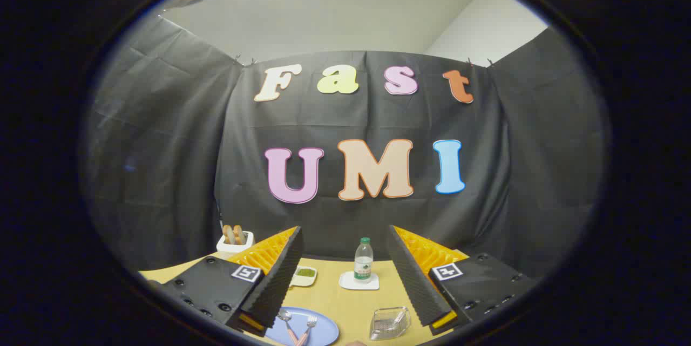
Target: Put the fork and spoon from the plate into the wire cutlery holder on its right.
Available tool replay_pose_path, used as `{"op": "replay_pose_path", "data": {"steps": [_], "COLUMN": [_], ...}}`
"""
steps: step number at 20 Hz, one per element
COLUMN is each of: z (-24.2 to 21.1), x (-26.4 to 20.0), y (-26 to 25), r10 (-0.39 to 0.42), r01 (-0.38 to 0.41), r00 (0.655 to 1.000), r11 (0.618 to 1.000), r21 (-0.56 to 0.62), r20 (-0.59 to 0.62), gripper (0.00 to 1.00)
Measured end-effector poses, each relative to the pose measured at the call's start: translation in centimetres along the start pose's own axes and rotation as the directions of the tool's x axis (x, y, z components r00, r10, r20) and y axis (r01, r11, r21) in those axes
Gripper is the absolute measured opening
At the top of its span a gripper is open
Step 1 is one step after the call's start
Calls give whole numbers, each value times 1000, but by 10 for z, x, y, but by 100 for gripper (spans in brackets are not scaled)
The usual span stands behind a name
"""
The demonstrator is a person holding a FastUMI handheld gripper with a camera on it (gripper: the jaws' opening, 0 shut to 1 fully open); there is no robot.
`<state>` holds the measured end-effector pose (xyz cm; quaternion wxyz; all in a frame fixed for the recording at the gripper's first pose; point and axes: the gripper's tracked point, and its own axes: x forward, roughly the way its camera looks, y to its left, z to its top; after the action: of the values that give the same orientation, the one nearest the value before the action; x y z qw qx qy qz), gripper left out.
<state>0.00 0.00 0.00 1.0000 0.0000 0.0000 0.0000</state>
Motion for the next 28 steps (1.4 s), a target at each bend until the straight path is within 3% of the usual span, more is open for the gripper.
{"op": "replay_pose_path", "data": {"steps": [17, 28], "z": [-13, -83], "x": [18, 27], "y": [24, 42], "r10": [71, 148], "r01": [-71, -149], "r00": [997, 960], "r11": [997, 989], "r21": [-4, 14], "r20": [-36, -240], "gripper": [99, 99]}}
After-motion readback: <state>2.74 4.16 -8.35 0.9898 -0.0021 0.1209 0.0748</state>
